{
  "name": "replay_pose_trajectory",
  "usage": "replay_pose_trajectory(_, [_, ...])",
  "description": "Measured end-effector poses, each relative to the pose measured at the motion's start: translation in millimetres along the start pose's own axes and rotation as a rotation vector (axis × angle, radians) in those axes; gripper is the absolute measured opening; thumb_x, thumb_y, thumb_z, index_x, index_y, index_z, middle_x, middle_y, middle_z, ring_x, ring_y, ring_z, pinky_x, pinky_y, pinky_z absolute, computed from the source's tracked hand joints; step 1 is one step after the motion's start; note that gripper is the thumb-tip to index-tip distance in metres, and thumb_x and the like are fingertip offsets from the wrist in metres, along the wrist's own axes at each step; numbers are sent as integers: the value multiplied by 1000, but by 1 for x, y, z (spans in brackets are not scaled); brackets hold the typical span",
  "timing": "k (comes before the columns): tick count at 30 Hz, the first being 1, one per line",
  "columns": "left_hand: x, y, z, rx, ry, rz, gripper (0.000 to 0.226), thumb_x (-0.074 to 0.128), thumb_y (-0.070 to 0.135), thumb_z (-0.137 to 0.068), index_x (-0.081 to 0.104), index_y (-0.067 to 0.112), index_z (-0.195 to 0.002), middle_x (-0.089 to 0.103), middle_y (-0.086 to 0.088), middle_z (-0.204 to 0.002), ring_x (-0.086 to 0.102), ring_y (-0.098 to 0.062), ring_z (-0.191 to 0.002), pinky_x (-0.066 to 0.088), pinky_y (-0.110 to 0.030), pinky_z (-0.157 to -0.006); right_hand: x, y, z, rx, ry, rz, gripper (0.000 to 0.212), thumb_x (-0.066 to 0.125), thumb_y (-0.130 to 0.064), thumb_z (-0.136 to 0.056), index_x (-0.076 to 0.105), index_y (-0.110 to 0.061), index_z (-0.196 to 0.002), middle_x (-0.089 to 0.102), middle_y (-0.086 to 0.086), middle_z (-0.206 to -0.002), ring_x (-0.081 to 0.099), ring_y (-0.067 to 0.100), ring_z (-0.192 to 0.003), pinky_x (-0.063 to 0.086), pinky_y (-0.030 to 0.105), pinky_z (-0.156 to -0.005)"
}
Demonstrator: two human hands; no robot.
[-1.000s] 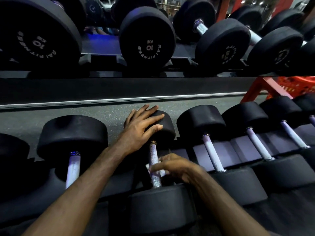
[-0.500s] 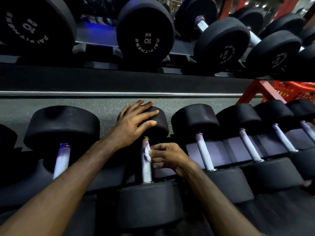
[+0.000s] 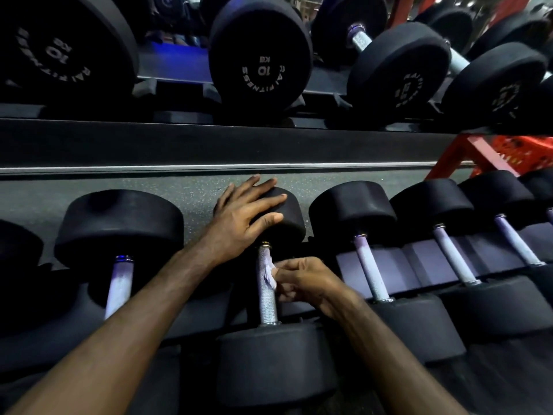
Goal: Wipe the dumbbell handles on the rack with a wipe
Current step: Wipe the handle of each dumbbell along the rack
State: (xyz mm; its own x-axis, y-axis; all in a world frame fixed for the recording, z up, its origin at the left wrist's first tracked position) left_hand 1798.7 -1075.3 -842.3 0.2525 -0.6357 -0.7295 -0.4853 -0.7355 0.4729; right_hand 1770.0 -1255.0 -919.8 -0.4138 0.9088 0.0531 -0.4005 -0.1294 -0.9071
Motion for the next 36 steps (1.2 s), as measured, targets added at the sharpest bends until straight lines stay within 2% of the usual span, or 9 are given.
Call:
replay_pose_trajectory(3, [0,0,0,-2,-2,4,64,36,70,-98,58,41,-150,33,18,-170,13,-5,-162,-1,-44,-131,-4,3,8,68,-62,69,19,73,-4,-92,73,3,-110,57,7,-64,48,9,-49,58,29,-62])
replay_pose_trajectory(7, [-1,1,1,-5,-13,-2,65,35,71,-98,57,41,-151,33,17,-170,12,-5,-162,-1,-45,-131,3,-6,-2,-93,90,-77,26,74,-4,-94,68,12,-112,68,10,-78,57,14,-63,48,30,-66])
replay_pose_trajectory(13, [-1,1,0,-8,-21,-7,64,34,71,-98,56,42,-151,32,17,-171,11,-5,-162,-2,-45,-131,0,1,11,-124,148,150,26,83,-15,-87,75,7,-97,71,14,-78,62,19,-64,55,28,-60])
replay_pose_trajectory(18, [0,0,1,-1,-17,-5,65,34,70,-98,57,40,-152,32,17,-171,11,-6,-163,-1,-47,-132,3,-9,-1,-226,225,107,16,80,-15,-91,77,-2,-99,74,9,-82,67,15,-66,60,33,-68])
replay_pose_trajectory(24, [1,-1,0,2,-1,-16,62,35,69,-100,57,41,-151,33,16,-171,13,-8,-163,0,-50,-132,5,1,14,-47,85,125,5,76,-5,-90,73,-2,-87,65,12,-68,55,15,-55,53,29,-57])
replay_pose_trajectory(28, [2,-2,1,6,-5,-24,62,35,69,-100,56,42,-152,31,18,-172,11,-6,-163,-1,-47,-132,10,-10,-4,-125,190,38,9,68,-3,-94,74,3,-97,70,15,-82,65,28,-74,59,46,-80])
replay_pose_trajectory(32, [1,-3,0,8,11,-14,60,37,68,-100,57,42,-150,34,16,-171,14,-9,-163,-1,-46,-132,12,7,3,80,70,56,22,56,0,-86,63,-9,-68,53,11,-63,41,18,-55,43,30,-58])
replay_pose_trajectory(34, [2,-3,0,7,28,-14,59,37,68,-100,58,42,-149,35,16,-170,15,-9,-163,1,-48,-131,12,8,9,178,12,73,13,57,-3,-76,65,-11,-70,50,8,-63,40,15,-54,44,28,-55])
replay_pose_trajectory(36, [3,-4,0,6,29,-13,59,37,69,-100,58,42,-149,35,17,-170,15,-8,-163,1,-47,-131,14,2,2,182,-7,-23,14,62,-6,-70,71,-13,-78,55,8,-71,50,15,-60,48,31,-63])
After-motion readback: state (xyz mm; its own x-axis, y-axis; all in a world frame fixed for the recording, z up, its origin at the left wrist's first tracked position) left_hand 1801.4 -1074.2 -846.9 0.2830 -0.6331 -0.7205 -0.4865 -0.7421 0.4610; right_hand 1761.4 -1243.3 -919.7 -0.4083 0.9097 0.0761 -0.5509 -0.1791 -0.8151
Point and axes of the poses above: each hand's wrist, its own z-axis away from the middle knuckle, its own x-axis out of the palm, y = z × x, the point moved 4 cm from there along -z, towards the middle knuckle
